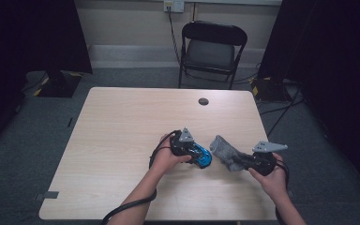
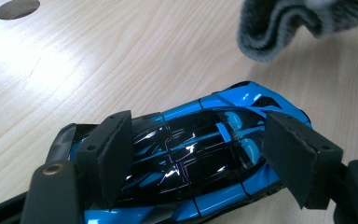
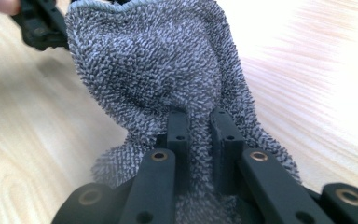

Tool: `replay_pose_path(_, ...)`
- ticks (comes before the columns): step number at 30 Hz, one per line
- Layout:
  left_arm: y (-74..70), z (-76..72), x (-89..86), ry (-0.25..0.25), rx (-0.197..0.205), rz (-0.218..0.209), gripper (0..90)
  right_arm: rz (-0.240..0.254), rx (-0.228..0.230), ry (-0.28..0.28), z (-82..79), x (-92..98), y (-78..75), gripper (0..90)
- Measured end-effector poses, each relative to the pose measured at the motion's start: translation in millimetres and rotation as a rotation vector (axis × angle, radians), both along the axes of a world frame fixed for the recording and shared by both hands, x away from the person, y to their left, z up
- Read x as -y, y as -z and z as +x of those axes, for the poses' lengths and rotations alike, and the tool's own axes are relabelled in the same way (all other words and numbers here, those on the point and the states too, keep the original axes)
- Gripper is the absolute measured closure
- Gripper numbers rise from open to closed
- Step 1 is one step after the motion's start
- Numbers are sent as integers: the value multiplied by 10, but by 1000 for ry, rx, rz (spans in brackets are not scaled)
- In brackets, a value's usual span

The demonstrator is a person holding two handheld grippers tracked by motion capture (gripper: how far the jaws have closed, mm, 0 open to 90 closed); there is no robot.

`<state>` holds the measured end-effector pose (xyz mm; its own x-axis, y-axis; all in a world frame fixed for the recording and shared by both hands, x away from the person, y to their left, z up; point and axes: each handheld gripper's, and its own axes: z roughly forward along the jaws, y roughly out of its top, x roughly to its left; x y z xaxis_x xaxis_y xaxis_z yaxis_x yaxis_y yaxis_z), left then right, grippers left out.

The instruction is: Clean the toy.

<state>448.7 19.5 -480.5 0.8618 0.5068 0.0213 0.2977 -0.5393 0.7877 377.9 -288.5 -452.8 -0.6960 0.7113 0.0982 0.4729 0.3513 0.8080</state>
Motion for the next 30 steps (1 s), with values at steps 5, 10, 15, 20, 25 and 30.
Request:
replay_pose_path(5, 0, 0, 2, -1, 1, -1, 248, 10, 0, -24, -88, -31, -14, 804)
replay_pose_path(10, 0, -2, 4, -1, 0, -1, 248, 20, -5, -48, -189, -45, -30, 803)
replay_pose_path(15, 1, -3, 6, 0, 0, -2, 248, 14, -9, -83, -289, -78, -15, 800)
replay_pose_path(20, -1, -4, 8, -1, -2, 0, 248, -2, -26, -152, -362, -176, 32, 799)
replay_pose_path(25, -1, -5, 9, -1, -3, -2, 248, -21, -38, -221, -402, -306, 76, 800)
replay_pose_path(30, -1, -5, 10, 0, -2, -2, 248, -35, -39, -275, -421, -452, 123, 800)
